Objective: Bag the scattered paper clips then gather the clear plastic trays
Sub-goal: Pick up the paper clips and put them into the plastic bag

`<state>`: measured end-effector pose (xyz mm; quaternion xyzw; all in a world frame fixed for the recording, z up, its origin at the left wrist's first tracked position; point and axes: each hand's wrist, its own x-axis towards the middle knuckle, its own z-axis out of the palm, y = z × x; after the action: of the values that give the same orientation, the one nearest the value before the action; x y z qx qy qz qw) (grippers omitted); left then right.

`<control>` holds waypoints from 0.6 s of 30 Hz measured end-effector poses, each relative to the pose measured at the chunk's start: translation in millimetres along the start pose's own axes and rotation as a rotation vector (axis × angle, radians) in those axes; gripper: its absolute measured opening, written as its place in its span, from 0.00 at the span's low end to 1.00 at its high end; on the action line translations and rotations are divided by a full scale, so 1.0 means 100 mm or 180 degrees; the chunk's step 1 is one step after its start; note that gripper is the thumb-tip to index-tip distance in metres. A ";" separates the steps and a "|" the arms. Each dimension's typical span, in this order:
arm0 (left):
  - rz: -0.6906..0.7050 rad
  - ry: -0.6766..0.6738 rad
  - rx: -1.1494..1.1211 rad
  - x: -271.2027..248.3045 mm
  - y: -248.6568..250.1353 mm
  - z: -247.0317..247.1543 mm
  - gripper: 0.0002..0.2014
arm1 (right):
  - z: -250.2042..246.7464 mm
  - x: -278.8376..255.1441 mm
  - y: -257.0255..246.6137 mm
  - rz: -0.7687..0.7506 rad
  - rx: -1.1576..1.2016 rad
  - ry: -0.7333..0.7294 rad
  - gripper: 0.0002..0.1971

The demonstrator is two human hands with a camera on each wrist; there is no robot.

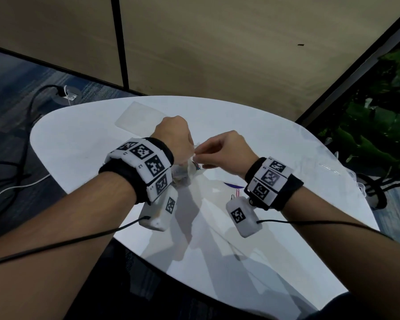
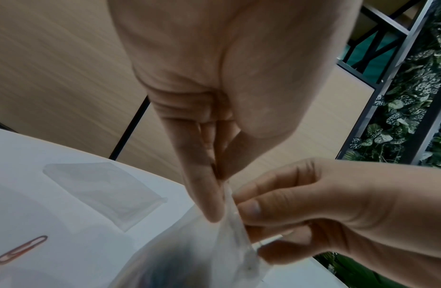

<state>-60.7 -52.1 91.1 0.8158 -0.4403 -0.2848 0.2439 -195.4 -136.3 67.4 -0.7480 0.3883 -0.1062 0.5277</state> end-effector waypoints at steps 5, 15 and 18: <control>-0.0016 -0.0016 -0.0001 0.02 -0.05 -0.02 0.10 | -0.30 -0.10 0.21 0.0143 -0.0185 0.0669 0.02; 0.0084 -0.0075 0.0252 -0.08 0.00 -0.01 0.13 | -0.17 -0.42 1.32 0.0733 -0.2510 0.0658 0.22; 0.0095 -0.0079 0.0235 -0.10 -0.01 -0.01 0.13 | -0.10 -0.42 1.32 0.0777 -0.2530 0.0671 0.11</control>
<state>-64.1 -43.2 93.2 0.8140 -0.4656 -0.2748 0.2123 -291.0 -133.0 -33.5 -0.8267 0.5366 0.0391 0.1645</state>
